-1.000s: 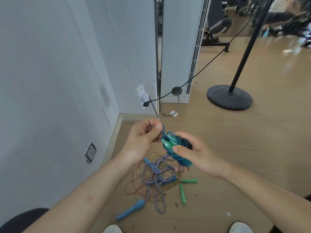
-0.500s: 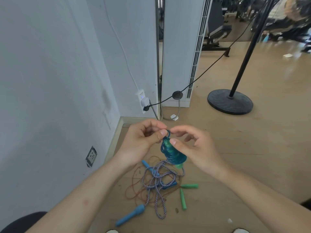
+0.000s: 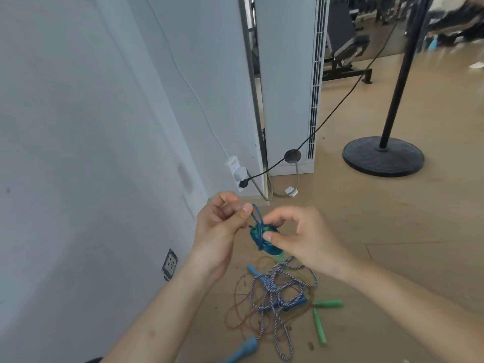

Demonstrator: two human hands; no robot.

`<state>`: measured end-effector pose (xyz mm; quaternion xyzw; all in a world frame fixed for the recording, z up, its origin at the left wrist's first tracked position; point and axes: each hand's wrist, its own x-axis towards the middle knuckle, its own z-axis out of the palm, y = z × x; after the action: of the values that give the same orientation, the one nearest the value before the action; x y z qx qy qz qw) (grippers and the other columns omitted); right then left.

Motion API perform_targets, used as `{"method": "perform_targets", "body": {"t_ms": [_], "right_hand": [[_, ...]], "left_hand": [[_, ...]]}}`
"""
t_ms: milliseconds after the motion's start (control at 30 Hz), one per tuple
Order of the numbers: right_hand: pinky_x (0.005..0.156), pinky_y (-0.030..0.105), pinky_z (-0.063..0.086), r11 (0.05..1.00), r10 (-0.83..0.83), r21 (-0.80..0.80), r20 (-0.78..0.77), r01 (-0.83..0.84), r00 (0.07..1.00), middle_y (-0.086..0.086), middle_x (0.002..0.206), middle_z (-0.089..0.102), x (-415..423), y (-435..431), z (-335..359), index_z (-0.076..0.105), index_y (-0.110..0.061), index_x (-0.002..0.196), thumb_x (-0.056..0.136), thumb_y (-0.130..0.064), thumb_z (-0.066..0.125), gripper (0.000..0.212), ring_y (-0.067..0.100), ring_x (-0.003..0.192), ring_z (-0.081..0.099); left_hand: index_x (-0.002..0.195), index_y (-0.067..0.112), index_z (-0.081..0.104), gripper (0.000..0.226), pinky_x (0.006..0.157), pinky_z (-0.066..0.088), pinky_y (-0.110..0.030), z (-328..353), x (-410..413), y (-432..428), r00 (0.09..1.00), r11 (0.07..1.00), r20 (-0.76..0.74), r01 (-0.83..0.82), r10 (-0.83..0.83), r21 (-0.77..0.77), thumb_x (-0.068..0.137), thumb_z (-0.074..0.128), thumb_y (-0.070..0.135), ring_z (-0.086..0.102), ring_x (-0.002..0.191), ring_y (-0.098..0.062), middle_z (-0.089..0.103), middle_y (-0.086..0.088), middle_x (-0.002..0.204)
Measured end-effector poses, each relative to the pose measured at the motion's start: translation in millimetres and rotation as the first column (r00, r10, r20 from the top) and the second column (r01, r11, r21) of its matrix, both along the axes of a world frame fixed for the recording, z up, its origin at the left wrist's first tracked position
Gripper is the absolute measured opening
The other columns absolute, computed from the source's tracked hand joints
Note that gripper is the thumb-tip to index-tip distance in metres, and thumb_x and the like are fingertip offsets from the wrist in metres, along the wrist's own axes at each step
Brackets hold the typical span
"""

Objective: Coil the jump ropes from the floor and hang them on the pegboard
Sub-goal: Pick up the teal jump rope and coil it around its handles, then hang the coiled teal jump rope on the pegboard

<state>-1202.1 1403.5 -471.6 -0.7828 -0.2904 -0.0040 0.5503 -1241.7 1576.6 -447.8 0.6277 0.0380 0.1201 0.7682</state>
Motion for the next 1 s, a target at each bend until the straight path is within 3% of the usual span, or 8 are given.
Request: {"method": "perform_targets", "body": {"t_ms": [233, 367, 467, 567, 667, 833, 1000], "right_hand": [[0.071, 0.007, 0.046, 0.987, -0.002, 0.158, -0.086, 0.016, 0.996, -0.012, 0.077, 0.075, 5.2, 4.7, 3.1, 0.071, -0.027, 0.078, 0.081, -0.003, 0.078, 0.026, -0.003, 0.074, 0.068], [0.07, 0.016, 0.052, 0.963, 0.048, 0.271, -0.232, 0.017, 0.972, 0.0, 0.083, 0.077, 11.3, 6.9, 3.0, 0.071, -0.019, 0.084, 0.085, -0.005, 0.075, 0.015, 0.005, 0.076, 0.07], [0.075, 0.022, 0.054, 0.971, 0.058, 0.24, -0.254, 0.005, 0.965, 0.001, 0.089, 0.076, 15.1, 10.3, -0.2, 0.072, -0.02, 0.088, 0.086, -0.007, 0.074, 0.013, 0.01, 0.083, 0.07], [0.082, 0.027, 0.053, 0.984, 0.096, 0.169, -0.233, -0.057, 0.968, -0.004, 0.093, 0.075, 17.6, 14.2, 1.8, 0.072, -0.024, 0.089, 0.086, -0.007, 0.073, 0.017, 0.01, 0.089, 0.069], [0.087, 0.028, 0.054, 0.967, 0.155, 0.236, -0.262, -0.092, 0.953, -0.001, 0.096, 0.076, 19.6, 16.8, 11.4, 0.073, -0.018, 0.095, 0.088, -0.005, 0.069, 0.016, 0.013, 0.095, 0.07], [0.081, 0.028, 0.053, 0.945, 0.169, 0.317, -0.25, -0.084, 0.953, 0.003, 0.089, 0.076, 20.1, 29.4, 31.3, 0.073, -0.013, 0.087, 0.09, -0.013, 0.07, 0.005, 0.013, 0.085, 0.069], [0.084, 0.034, 0.055, 0.9, 0.233, 0.417, -0.209, -0.129, 0.95, 0.011, 0.089, 0.074, 19.5, 51.0, 69.3, 0.073, -0.006, 0.089, 0.091, -0.01, 0.07, 0.004, 0.016, 0.084, 0.069]], "left_hand": [[0.09, 0.018, 0.051, 0.027, 0.066, 0.044, -0.024, 3.9, 6.4, 5.2, 0.993, 0.993, -0.023, -0.117, 0.116, -0.03, 0.09, 0.063, -0.006, 0.048, 0.063, -0.015, 0.071, -0.005, 0.075], [0.089, 0.019, 0.05, 0.027, 0.069, 0.044, -0.025, 4.9, 9.9, 9.6, 0.99, 0.989, -0.004, -0.144, 0.144, -0.032, 0.091, 0.063, -0.005, 0.05, 0.064, -0.015, 0.071, -0.004, 0.077], [0.084, 0.015, 0.051, 0.022, 0.067, 0.049, -0.026, 4.1, 11.0, 6.1, 0.994, 0.991, 0.046, -0.1, 0.096, 0.094, 0.092, 0.063, -0.002, 0.055, 0.064, -0.015, 0.07, -0.004, 0.078], [0.083, 0.007, 0.054, 0.016, 0.072, 0.052, -0.032, 5.0, 11.5, 4.5, 0.995, 0.961, 0.092, -0.065, 0.042, 0.27, 0.092, 0.067, 0.001, 0.062, 0.076, -0.019, 0.069, -0.008, 0.081], [0.085, 0.009, 0.058, 0.014, 0.077, 0.054, -0.035, 11.1, 10.1, 6.9, 0.995, 0.957, 0.099, -0.042, 0.013, 0.288, 0.09, 0.07, 0.008, 0.066, 0.079, -0.022, 0.071, -0.009, 0.082], [0.095, 0.002, 0.061, 0.006, 0.075, 0.057, -0.032, 34.6, 2.1, 9.8, 0.993, 0.961, 0.11, -0.079, 0.051, 0.267, 0.092, 0.065, 0.0, 0.067, 0.079, -0.022, 0.07, -0.01, 0.083], [0.103, 0.01, 0.073, 0.013, 0.084, 0.059, -0.036, 77.5, -17.0, 22.8, 0.98, 0.899, 0.138, -0.185, 0.141, 0.398, 0.09, 0.07, 0.007, 0.071, 0.084, -0.024, 0.074, -0.005, 0.087]]}}
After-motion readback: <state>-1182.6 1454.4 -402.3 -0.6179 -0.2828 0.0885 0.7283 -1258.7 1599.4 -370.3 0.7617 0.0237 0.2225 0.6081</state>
